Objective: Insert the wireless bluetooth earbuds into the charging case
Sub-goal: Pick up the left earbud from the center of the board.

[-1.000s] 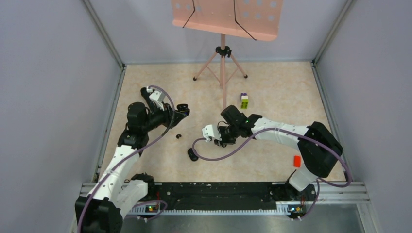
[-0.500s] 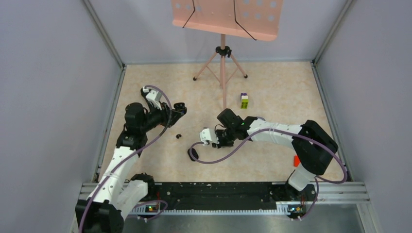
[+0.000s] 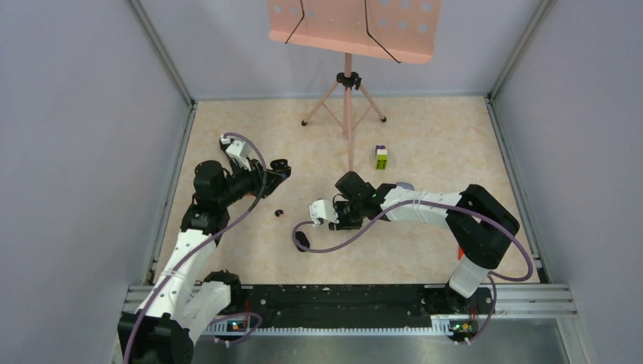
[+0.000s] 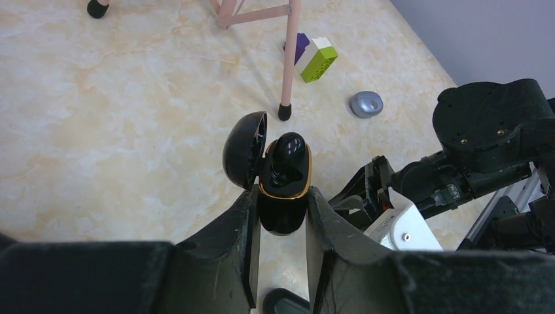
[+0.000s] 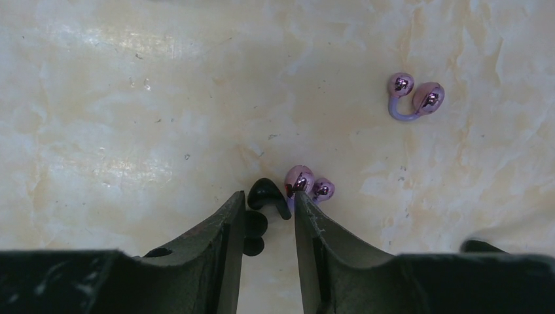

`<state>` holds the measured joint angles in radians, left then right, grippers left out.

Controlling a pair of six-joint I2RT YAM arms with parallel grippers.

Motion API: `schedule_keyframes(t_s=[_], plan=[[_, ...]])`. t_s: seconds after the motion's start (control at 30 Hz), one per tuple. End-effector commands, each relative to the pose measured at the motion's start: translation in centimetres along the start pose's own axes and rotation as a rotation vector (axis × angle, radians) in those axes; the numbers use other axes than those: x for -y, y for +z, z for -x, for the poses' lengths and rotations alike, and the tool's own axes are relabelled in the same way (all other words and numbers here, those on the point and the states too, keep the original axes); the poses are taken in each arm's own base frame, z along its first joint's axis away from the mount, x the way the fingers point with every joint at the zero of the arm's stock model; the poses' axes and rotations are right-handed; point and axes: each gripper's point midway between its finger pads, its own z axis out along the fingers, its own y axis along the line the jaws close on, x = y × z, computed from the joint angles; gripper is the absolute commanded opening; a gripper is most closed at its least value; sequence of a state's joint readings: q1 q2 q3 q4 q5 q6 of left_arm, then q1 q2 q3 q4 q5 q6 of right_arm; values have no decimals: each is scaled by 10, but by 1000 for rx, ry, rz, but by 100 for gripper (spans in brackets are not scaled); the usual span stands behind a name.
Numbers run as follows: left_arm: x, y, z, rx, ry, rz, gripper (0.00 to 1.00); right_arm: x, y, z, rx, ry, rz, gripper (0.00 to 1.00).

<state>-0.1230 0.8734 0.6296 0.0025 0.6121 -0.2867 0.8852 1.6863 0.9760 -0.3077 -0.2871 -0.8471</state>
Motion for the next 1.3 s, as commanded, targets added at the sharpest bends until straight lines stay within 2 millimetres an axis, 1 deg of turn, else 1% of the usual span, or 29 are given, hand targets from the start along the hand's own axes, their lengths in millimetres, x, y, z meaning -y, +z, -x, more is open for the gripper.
schedule_keyframes(t_s=[0.0,0.1,0.27,0.53,0.67,0.77,0.87,0.93,0.97,1.07,1.13,1.17,1.27], plan=[[7,-3,20,75,43,-24,0,2,3,11,12,-5,-20,34],[7,-3,20,74,47,-23,0,5,-1,14,18,16,-41,37],[7,-4,19,71,45,-22,0,3,-5,14,8,44,-43,37],[6,-2,19,74,44,-24,0,-4,1,11,-19,65,-32,37],[5,-3,18,76,45,-21,0,-4,6,8,-38,72,-38,37],[5,-3,17,76,47,-21,0,-2,9,5,-54,75,-45,34],[5,-4,17,77,50,-18,0,-1,13,2,-75,82,-44,27],[5,-4,17,76,54,-20,0,0,13,1,-80,87,-49,23],[5,-4,17,76,56,-20,0,-1,12,0,-82,91,-49,20],[5,-4,15,70,60,-24,0,2,5,7,-63,99,-59,12],[7,-3,13,58,70,-46,0,8,-6,14,-42,109,-74,8],[10,-2,11,51,82,-70,0,13,-16,21,-15,129,-77,8],[23,-1,7,22,129,-169,0,41,-54,51,129,260,-78,7]])
